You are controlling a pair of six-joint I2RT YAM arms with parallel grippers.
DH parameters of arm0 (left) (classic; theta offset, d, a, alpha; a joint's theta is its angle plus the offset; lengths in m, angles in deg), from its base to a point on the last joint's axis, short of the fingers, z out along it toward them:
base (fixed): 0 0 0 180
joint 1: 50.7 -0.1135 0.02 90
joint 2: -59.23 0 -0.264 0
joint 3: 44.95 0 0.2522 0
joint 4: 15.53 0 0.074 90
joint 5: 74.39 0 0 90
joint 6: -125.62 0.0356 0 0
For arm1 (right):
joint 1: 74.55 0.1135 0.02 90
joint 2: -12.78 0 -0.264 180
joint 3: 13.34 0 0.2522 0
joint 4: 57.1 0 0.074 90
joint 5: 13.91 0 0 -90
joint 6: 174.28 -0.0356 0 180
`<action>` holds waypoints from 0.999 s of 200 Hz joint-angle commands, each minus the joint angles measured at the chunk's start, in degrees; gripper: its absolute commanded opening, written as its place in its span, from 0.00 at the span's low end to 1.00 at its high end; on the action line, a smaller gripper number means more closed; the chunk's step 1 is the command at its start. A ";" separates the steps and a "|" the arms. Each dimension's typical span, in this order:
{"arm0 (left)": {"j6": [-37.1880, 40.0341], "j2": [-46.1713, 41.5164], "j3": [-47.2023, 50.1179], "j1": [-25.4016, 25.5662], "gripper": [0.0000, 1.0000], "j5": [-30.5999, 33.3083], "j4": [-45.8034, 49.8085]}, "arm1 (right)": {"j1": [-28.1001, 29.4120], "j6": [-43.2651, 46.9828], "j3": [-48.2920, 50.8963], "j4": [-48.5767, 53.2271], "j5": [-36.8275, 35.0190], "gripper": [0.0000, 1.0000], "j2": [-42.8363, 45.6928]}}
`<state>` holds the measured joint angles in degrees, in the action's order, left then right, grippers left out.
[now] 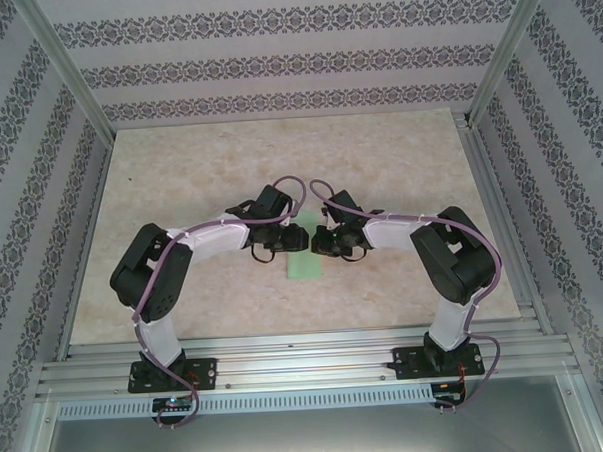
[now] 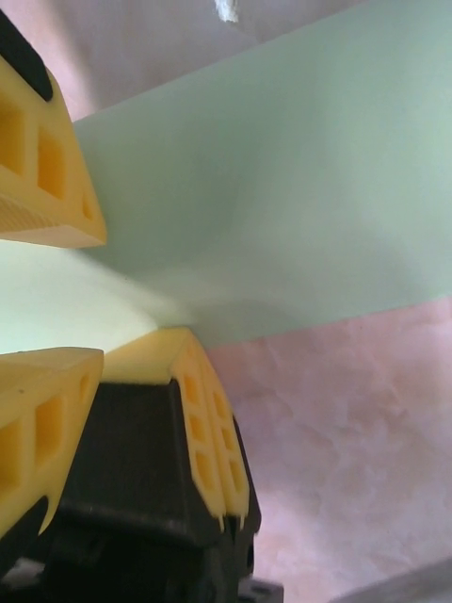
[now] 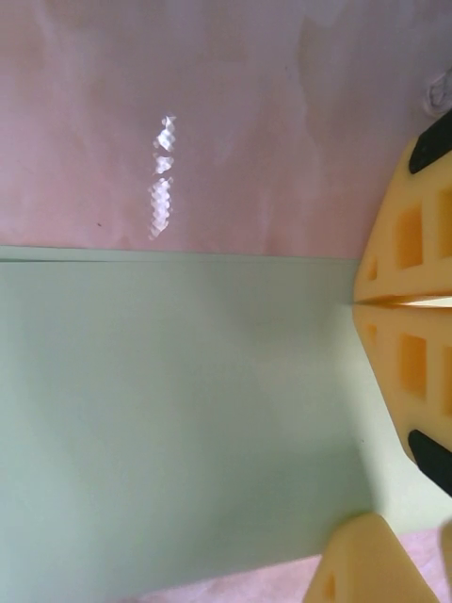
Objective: Fold a paper plane with a square sheet of paper (fold left side to right side)
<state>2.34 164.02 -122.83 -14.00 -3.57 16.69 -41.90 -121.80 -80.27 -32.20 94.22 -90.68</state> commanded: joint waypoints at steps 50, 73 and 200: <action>3.36 1.73 0.26 -0.58 0.31 5.12 2.94 | 0.92 1.57 0.06 5.08 -3.99 0.10 -2.54; 3.66 1.76 1.09 -0.73 0.31 5.76 3.02 | 0.93 1.66 0.20 5.20 -4.16 0.10 -2.53; 5.45 3.36 3.56 -0.76 0.28 4.67 2.21 | -1.11 0.49 1.29 -3.38 2.99 0.12 5.55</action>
<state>5.60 165.79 -120.71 -14.32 1.10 17.57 -41.71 -121.60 -80.03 -32.13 94.42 -89.68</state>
